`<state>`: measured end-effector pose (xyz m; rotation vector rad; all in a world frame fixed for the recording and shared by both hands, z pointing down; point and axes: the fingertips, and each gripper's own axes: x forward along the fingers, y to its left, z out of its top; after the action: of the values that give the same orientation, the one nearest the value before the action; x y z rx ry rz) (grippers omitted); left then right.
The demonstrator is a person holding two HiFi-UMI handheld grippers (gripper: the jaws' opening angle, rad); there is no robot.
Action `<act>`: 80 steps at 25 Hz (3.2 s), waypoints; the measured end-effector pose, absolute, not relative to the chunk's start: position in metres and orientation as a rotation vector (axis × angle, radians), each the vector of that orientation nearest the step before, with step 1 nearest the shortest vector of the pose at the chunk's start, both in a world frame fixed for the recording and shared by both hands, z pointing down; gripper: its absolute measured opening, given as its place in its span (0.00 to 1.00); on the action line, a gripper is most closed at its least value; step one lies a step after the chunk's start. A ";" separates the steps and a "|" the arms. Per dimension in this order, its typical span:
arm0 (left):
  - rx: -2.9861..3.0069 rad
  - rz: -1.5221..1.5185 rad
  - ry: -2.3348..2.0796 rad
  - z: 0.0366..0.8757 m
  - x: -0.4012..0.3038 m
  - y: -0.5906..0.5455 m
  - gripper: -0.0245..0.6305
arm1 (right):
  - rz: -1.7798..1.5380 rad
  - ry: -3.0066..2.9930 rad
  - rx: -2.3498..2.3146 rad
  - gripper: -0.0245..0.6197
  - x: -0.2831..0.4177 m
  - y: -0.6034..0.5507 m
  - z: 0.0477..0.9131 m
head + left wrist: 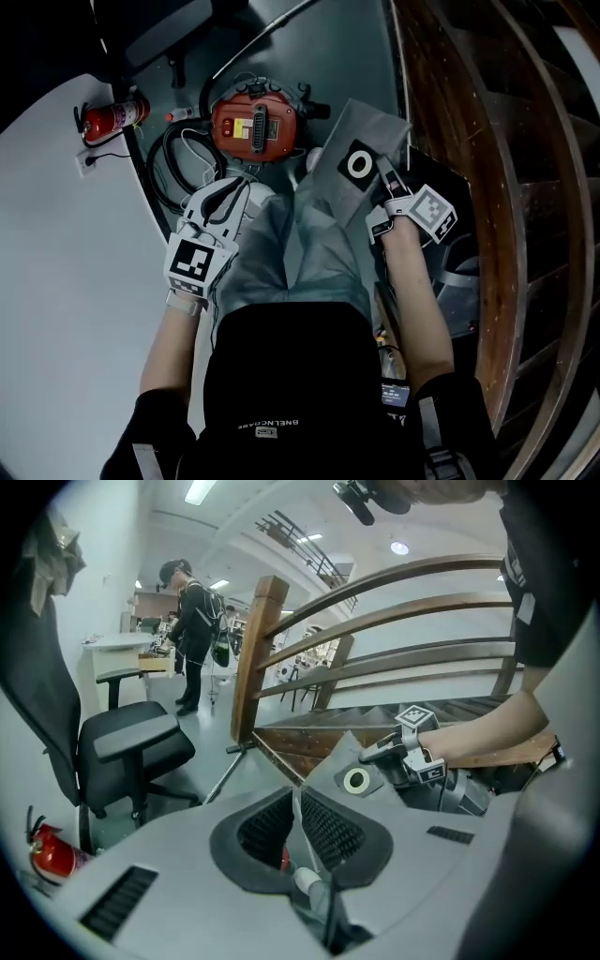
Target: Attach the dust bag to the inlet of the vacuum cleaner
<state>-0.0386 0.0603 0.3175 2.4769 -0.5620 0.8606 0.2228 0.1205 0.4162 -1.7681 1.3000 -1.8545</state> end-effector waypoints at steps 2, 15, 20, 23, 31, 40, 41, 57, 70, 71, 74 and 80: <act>2.473 0.873 -0.564 0.336 -0.037 0.054 0.07 | -1.860 1.296 -1.788 0.10 0.227 0.117 0.438; 2.397 0.925 -0.603 0.460 -0.041 0.039 0.07 | -1.933 1.300 -1.860 0.10 0.230 0.101 0.570; 2.397 0.950 -0.580 0.504 -0.034 0.041 0.07 | -1.962 1.323 -1.866 0.10 0.224 0.092 0.616; 2.386 0.968 -0.583 0.527 -0.034 0.042 0.07 | -1.968 1.324 -1.873 0.10 0.222 0.088 0.637; 2.384 1.037 -0.612 0.586 -0.037 0.040 0.07 | -1.979 1.301 -1.912 0.10 0.227 0.087 0.687; 2.323 1.085 -0.680 0.631 -0.040 0.043 0.19 | -2.015 1.266 -1.912 0.10 0.234 0.084 0.732; 2.315 1.091 -0.688 0.635 -0.040 0.042 0.19 | -2.024 1.275 -1.906 0.10 0.234 0.082 0.735; 2.269 1.073 -0.836 0.653 -0.044 0.029 0.22 | -2.095 1.446 -1.854 0.10 0.231 0.027 0.751; 2.273 1.041 -0.848 0.653 -0.045 0.026 0.22 | -2.179 1.595 -1.832 0.10 0.208 0.001 0.743; 2.273 1.035 -0.849 0.653 -0.045 0.026 0.22 | -2.187 1.608 -1.835 0.10 0.206 0.000 0.742; 2.272 1.023 -0.847 0.653 -0.046 0.025 0.22 | -2.214 1.629 -1.841 0.10 0.198 0.000 0.739; 2.267 1.016 -0.825 0.653 -0.048 0.024 0.20 | -2.284 1.625 -1.831 0.10 0.179 0.002 0.732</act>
<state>-0.0480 0.0239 0.6534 2.2670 -0.8249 1.0158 0.1789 0.0023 0.7324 -1.8308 1.6249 -2.2840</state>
